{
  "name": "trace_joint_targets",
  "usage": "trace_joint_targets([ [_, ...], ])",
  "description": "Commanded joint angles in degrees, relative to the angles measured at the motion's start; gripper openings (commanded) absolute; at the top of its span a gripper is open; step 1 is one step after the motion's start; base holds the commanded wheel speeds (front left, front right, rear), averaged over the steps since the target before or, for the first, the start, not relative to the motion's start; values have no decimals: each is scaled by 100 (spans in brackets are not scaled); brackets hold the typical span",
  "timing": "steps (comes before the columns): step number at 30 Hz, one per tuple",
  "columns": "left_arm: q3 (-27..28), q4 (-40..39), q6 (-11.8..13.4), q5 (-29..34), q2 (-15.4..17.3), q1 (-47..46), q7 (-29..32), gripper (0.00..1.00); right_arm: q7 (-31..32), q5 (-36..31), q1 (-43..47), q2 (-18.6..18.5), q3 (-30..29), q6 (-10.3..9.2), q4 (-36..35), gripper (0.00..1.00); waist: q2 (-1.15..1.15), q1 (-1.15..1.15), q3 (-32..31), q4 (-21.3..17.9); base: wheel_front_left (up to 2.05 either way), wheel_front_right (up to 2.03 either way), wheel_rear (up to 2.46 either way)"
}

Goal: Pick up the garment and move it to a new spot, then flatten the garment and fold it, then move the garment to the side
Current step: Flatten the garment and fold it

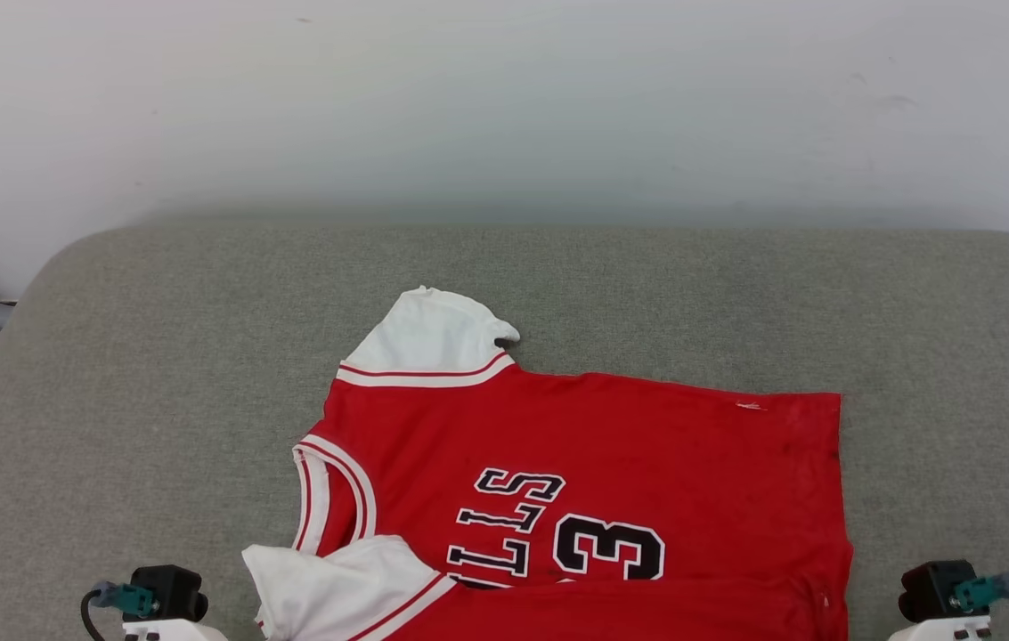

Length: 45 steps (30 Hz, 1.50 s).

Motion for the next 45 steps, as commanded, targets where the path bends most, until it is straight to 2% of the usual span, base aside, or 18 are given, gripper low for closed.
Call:
trace_joint_targets([
  [1,-19,81,-20,32,-38,-49,-53,0,-73,20,93,57,-28,-2,72,2,0,1,20,0,0,0,0],
  [2,-18,181,-33,24,-108,-98,-91,0,-187,45,114,125,-57,-2,145,35,0,1,34,3,0,0,0],
  [3,-21,259,-64,52,-154,-147,-132,32,-286,45,123,151,-66,-2,215,100,0,1,42,4,0,0,0],
  [4,0,329,-90,74,-204,-203,-214,93,-410,35,138,176,-66,-2,277,100,0,1,49,3,0,0,0],
  [5,12,420,-116,88,-239,-234,-273,100,-552,26,136,202,-72,-2,316,100,0,1,53,-1,0,0,0],
  [10,96,614,-204,274,-247,-412,-641,100,-1724,-123,9,296,-104,-2,262,100,0,1,37,-38,0,0,0],
  [17,254,437,-1,734,-244,-655,-1380,100,-3240,-737,-169,520,-391,-1,14,100,0,1,-19,-69,0,0,0],
  [22,374,316,154,1050,-298,-864,-1918,100,-3663,-1202,-340,687,-594,-1,-339,100,0,1,47,-118,0,0,0],
  [29,436,305,227,1376,-397,-1522,-2190,100,-3593,-1612,-638,888,-803,-1,-1038,100,0,1,683,-210,0,0,0],
  [33,503,410,114,1423,-400,-2099,-2116,100,-3430,-1780,-888,966,-831,-1,-1487,100,0,1,1229,-346,0,0,0],
  [36,538,580,-63,1404,-365,-2582,-1972,100,-3312,-1863,-1058,1014,-810,-2,-1738,100,0,1,1575,-478,0,0,0],
  [41,493,990,-594,1207,-275,-3451,-1326,100,-3257,-1929,-1257,1089,-780,-1,-1928,100,0,1,1978,-699,0,0,0],
  [45,403,1343,-955,899,-153,-4112,-489,100,-3296,-1909,-1390,1136,-701,-2,-1932,100,0,1,2207,-903,0,0,0],
])
